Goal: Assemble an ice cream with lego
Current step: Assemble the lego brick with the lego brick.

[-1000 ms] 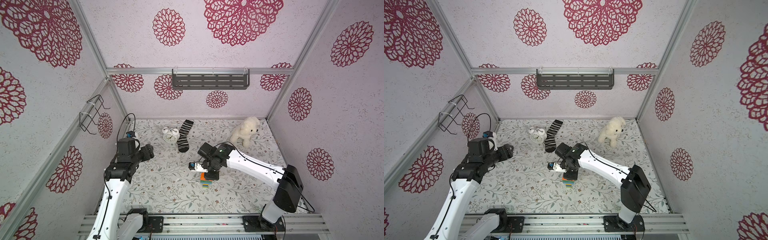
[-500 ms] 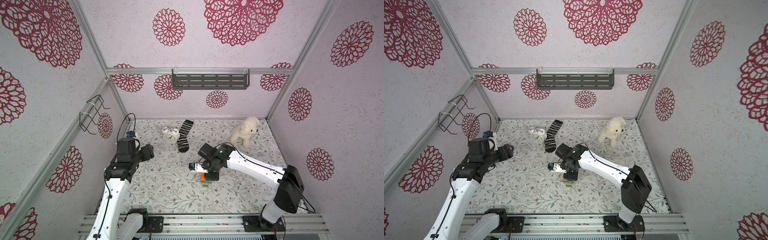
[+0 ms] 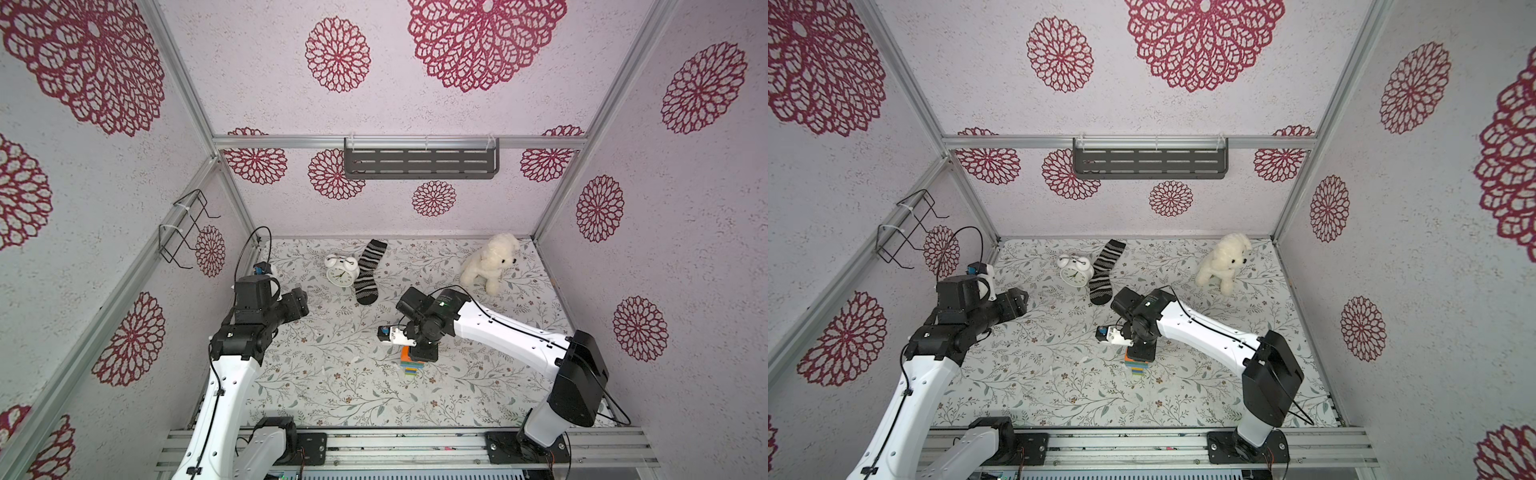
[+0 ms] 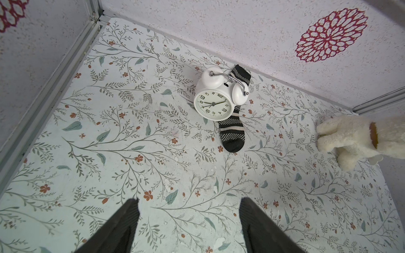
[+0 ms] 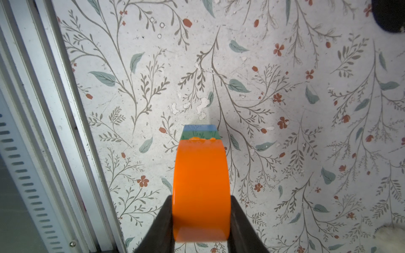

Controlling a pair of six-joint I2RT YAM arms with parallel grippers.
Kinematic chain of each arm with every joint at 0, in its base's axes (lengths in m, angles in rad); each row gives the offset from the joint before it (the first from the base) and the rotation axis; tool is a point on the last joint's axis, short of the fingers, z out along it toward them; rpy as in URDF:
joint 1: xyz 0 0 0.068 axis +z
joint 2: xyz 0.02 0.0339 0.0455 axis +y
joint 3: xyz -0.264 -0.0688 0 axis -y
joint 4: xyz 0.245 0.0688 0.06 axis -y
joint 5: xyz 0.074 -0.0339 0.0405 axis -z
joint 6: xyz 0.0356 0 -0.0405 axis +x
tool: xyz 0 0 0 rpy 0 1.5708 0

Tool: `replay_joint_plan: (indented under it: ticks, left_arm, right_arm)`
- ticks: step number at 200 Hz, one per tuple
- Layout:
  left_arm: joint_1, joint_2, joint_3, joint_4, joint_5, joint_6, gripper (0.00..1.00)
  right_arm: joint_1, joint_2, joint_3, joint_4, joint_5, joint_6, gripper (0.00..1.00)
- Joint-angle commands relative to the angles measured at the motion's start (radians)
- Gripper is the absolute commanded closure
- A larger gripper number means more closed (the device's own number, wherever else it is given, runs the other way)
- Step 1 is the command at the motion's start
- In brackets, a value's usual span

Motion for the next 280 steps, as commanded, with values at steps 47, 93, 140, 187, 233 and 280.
replay_joint_plan:
  ticks: [47, 93, 140, 187, 233, 280]
  left_arm:
    - [0.014, 0.003, -0.011, 0.024, 0.012, -0.004, 0.23]
    - [0.015, 0.001, -0.011, 0.024, 0.013, -0.004, 0.23]
    - [0.014, -0.001, -0.011, 0.023, 0.012, -0.003, 0.23]
    - [0.015, 0.0, -0.011, 0.024, 0.013, -0.005, 0.23]
    - [0.015, 0.0, -0.012, 0.023, 0.012, -0.003, 0.23]
    - [0.014, 0.001, -0.011, 0.024, 0.013, -0.004, 0.23]
  right_arm:
    - [0.019, 0.072, -0.095, -0.026, -0.007, 0.018, 0.76]
    - [0.027, 0.08, -0.108, -0.019, -0.014, 0.022, 0.76]
    - [0.033, 0.089, -0.126, -0.01, -0.02, 0.028, 0.76]
    - [0.036, 0.089, -0.132, -0.009, -0.015, 0.028, 0.76]
    - [0.034, 0.065, -0.119, -0.01, -0.012, 0.022, 0.75]
    - [0.024, 0.028, -0.095, -0.015, -0.013, 0.018, 0.72]
